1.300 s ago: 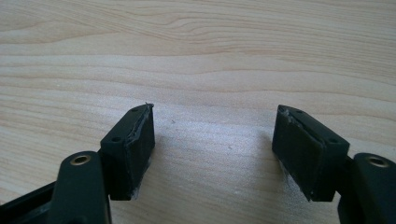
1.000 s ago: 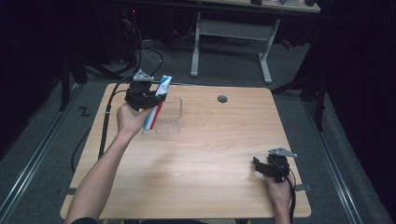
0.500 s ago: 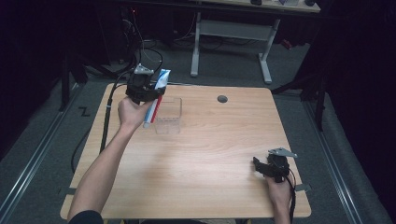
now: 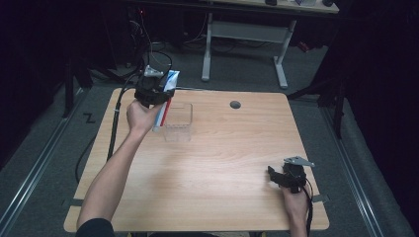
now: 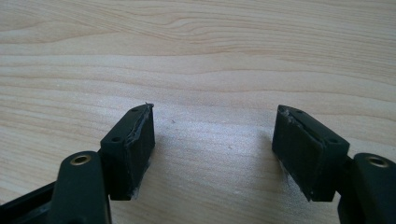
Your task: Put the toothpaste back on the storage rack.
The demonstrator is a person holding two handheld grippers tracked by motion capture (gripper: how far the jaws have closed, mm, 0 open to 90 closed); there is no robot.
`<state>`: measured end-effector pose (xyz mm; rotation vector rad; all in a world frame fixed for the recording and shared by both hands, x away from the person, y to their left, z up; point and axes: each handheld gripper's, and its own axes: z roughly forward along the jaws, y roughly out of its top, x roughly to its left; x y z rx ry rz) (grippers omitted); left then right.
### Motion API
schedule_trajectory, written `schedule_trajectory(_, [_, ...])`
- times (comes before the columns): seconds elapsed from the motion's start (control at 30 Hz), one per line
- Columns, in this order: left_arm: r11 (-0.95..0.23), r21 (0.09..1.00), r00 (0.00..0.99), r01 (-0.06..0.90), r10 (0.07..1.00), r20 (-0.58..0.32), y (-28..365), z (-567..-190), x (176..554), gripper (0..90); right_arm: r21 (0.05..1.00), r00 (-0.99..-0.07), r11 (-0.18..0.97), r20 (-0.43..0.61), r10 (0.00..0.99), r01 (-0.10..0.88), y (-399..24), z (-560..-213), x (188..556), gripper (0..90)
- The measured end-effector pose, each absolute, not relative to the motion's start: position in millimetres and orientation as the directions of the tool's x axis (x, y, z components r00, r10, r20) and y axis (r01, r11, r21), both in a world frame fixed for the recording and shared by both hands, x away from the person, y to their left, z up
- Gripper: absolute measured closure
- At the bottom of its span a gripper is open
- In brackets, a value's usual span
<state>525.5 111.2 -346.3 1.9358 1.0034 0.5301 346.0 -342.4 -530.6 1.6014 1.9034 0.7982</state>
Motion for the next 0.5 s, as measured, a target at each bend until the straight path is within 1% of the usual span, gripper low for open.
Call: schedule_trajectory(0.5, [-0.289, 0.849, 0.562, 0.442, 0.827, -0.010, 108.5, -356.5, 535.8, 71.4, 0.724, -0.164, 0.126, -0.019, 0.986, 0.678, -342.4, -530.6, 345.9, 30.0])
